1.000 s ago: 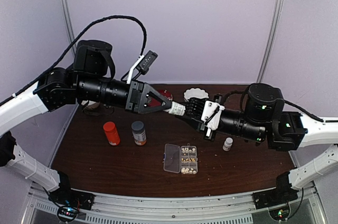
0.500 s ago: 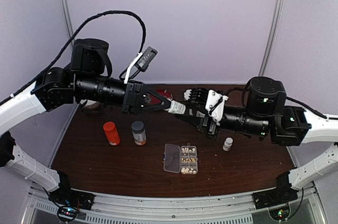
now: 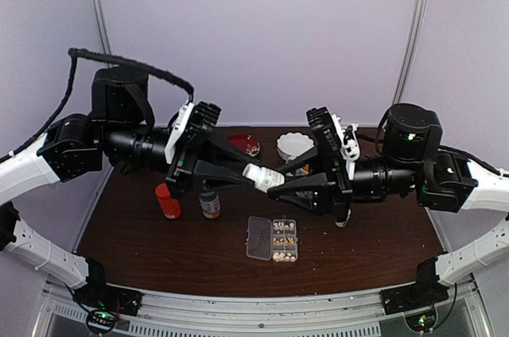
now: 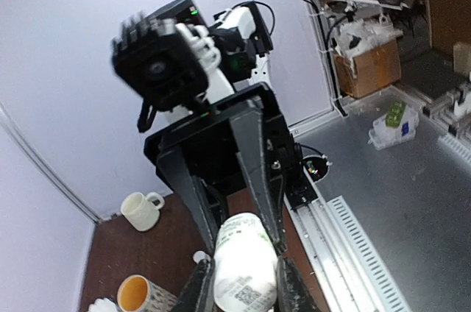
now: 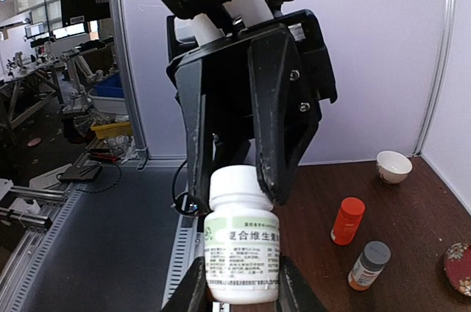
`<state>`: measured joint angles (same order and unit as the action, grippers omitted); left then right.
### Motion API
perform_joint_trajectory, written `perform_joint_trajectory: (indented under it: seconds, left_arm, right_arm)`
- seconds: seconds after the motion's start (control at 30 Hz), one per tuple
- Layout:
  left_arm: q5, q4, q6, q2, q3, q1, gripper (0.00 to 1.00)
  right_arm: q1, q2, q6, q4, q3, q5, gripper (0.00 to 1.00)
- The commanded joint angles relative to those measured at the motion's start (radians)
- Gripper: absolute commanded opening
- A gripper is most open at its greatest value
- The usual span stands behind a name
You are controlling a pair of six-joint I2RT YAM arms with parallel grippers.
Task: Sort the pills into containers
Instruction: Screw the lid of the pill bottle onto the pill bottle.
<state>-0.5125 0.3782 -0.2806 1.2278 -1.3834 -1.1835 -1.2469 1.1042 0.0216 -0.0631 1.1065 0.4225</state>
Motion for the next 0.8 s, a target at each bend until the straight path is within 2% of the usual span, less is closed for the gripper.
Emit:
perform_joint_trajectory:
  seconds: [0.0, 0.2, 0.33, 0.53, 0.67, 0.73, 0.77]
  left_arm:
    - [0.009, 0.154, -0.513, 0.059, -0.01, -0.029, 0.0]
    - [0.268, 0.164, -0.876, 0.064, 0.01, -0.076, 0.0]
    - [0.418, 0.109, -1.092, 0.056, 0.052, -0.099, 0.0]
    - [0.689, -0.152, -1.449, 0.032, 0.23, -0.139, 0.0]
    - [0.776, -0.316, -1.583, 0.026, 0.303, -0.146, 0.0]
    - [0.77, -0.35, -1.575, 0.018, 0.311, -0.146, 0.0]
    - [0.756, -0.339, -1.541, 0.013, 0.303, -0.146, 0.0]
  right_arm:
    - [0.003, -0.019, -0.183, 0.213, 0.04, 0.202, 0.0]
    - [0.014, -0.004, -0.36, 0.345, 0.009, 0.288, 0.0]
    - [0.022, 0.012, -0.451, 0.407, -0.005, 0.336, 0.0]
    - [0.044, 0.056, -0.651, 0.555, -0.017, 0.408, 0.0]
    - [0.055, 0.068, -0.703, 0.569, -0.014, 0.414, 0.0]
    - [0.062, 0.071, -0.703, 0.553, -0.013, 0.412, 0.0]
    - [0.065, 0.07, -0.697, 0.54, -0.013, 0.412, 0.05]
